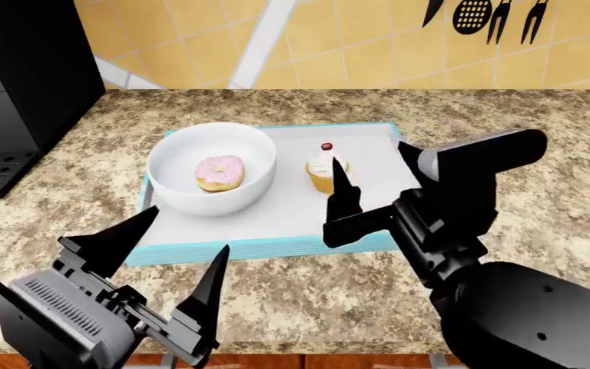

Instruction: Pick up the bowl with donut and place it on the tray. Pick up the cupcake and place it on the tray.

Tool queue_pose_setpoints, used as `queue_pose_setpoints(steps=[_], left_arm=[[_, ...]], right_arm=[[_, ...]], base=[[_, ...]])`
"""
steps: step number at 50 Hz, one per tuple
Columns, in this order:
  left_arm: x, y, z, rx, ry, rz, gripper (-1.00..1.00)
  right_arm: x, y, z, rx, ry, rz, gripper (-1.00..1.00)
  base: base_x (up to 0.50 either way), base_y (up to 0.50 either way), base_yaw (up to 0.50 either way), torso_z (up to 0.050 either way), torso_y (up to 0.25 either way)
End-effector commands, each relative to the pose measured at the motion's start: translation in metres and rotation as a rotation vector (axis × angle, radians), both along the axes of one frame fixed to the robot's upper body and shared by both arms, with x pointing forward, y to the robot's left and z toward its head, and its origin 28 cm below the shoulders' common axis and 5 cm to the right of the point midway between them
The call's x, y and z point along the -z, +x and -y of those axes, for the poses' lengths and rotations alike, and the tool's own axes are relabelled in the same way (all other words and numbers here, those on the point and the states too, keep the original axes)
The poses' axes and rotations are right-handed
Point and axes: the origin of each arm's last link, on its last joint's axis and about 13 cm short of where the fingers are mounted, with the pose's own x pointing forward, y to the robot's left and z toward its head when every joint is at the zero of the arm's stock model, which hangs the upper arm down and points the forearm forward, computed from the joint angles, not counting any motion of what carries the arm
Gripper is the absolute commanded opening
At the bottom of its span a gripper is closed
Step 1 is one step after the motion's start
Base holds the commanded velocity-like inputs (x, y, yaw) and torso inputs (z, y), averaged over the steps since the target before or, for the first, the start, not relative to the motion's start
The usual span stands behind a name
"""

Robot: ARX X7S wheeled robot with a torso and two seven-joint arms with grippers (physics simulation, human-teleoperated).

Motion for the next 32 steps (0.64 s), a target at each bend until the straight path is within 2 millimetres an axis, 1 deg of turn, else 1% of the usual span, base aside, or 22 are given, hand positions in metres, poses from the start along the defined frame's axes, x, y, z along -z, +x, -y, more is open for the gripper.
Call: queue_pose_setpoints(steps=[1, 6, 14, 32], left_arm=[[0.001, -0.004, -0.001, -0.001, -0.004, 0.002, 1.00], [0.000, -0.004, 0.000, 0.002, -0.003, 0.004, 1.00], [0.000, -0.005, 0.000, 0.002, -0.002, 0.007, 1.00], [0.004, -0.007, -0.003, -0.013, 0.000, 0.000, 1.00]], right_arm=[[0.000, -0.035, 0.003, 0.046, 0.009, 0.050, 1.00], [0.002, -0.050, 0.006, 0.073, 0.018, 0.067, 1.00], [0.008, -0.065, 0.008, 0.097, 0.030, 0.083, 1.00], [0.027, -0.089, 0.017, 0.140, 0.071, 0.104, 1.00]], base=[[0.00, 0.00, 0.00, 0.000, 0.000], [0.00, 0.00, 0.00, 0.000, 0.000], [0.00, 0.00, 0.00, 0.000, 0.000], [0.00, 0.00, 0.00, 0.000, 0.000]])
